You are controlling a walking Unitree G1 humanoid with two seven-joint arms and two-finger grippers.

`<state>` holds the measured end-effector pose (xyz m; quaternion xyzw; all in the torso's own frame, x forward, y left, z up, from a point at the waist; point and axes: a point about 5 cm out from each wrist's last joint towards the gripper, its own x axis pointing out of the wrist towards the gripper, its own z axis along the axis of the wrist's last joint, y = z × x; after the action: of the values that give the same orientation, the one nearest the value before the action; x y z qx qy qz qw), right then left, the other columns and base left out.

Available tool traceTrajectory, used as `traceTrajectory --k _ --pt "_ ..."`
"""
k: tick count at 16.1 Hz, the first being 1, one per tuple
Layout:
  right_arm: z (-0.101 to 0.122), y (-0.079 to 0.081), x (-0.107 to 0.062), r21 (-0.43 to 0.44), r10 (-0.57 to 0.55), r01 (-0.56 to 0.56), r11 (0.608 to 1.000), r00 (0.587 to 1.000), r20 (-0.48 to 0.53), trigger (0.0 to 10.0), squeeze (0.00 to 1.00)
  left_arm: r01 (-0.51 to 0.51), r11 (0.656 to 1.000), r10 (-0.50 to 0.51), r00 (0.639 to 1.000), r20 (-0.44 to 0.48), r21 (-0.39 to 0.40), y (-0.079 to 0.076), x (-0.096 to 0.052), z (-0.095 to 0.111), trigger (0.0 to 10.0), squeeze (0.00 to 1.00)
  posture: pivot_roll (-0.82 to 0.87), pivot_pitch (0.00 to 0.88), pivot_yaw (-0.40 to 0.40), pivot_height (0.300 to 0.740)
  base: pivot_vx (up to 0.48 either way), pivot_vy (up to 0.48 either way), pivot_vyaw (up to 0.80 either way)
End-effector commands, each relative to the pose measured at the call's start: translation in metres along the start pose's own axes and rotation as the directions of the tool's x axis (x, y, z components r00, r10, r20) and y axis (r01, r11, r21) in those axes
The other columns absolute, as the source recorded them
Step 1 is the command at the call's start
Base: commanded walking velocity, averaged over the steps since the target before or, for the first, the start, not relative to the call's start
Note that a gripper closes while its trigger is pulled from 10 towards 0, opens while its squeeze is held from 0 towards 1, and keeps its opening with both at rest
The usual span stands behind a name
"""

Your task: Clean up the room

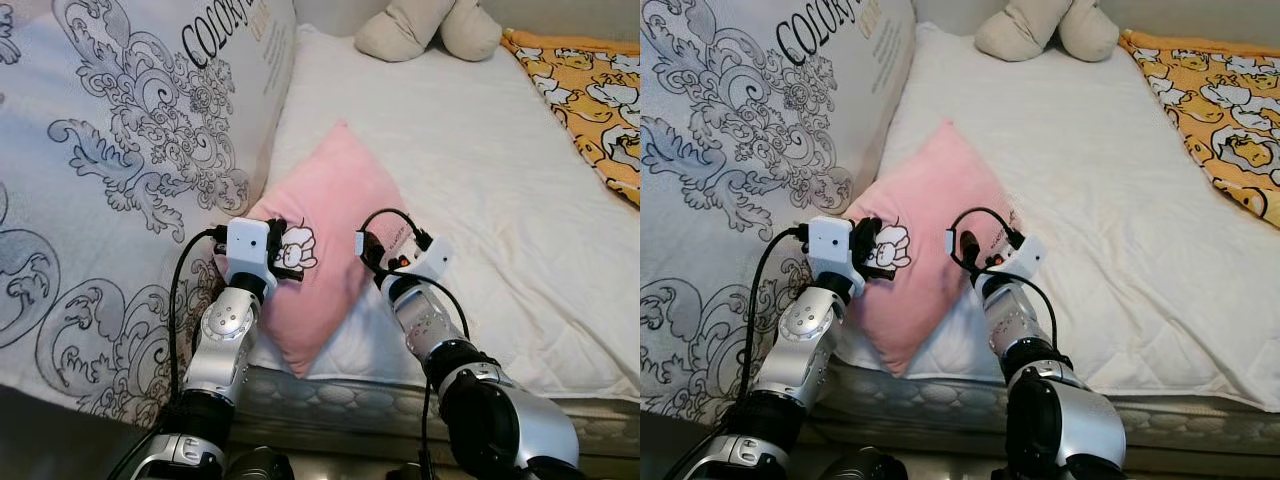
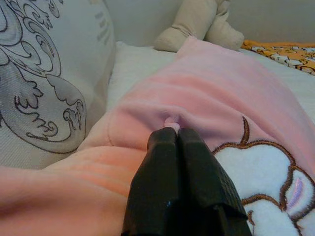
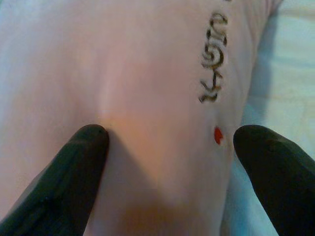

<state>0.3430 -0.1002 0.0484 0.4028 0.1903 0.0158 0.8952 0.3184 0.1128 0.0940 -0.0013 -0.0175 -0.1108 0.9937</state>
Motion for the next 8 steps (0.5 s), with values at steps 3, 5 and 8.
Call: traceTrajectory --k 3,5,8 --pt "-0.026 -0.005 -0.004 -0.014 -0.043 0.041 0.999 0.990 -0.131 10.0 0.00 0.048 0.999 -0.048 0.999 -0.014 0.018 -0.006 0.004 0.002 10.0 0.00 0.03 0.000 0.030 0.714 0.000 0.000 0.00" --pt "-0.030 0.001 -0.003 -0.080 -0.035 0.023 0.996 0.989 -0.147 10.0 0.00 0.051 0.998 -0.051 0.999 -0.013 0.022 -0.006 0.004 0.002 10.0 0.00 0.03 0.000 0.030 0.714 0.000 0.000 0.00" --pt "-0.040 0.018 -0.001 -0.157 -0.002 -0.029 0.987 0.982 -0.188 8.9 0.00 0.049 0.998 -0.049 0.999 -0.012 0.025 -0.005 0.004 0.003 10.0 0.00 0.04 0.000 0.024 0.714 0.000 0.000 0.00"
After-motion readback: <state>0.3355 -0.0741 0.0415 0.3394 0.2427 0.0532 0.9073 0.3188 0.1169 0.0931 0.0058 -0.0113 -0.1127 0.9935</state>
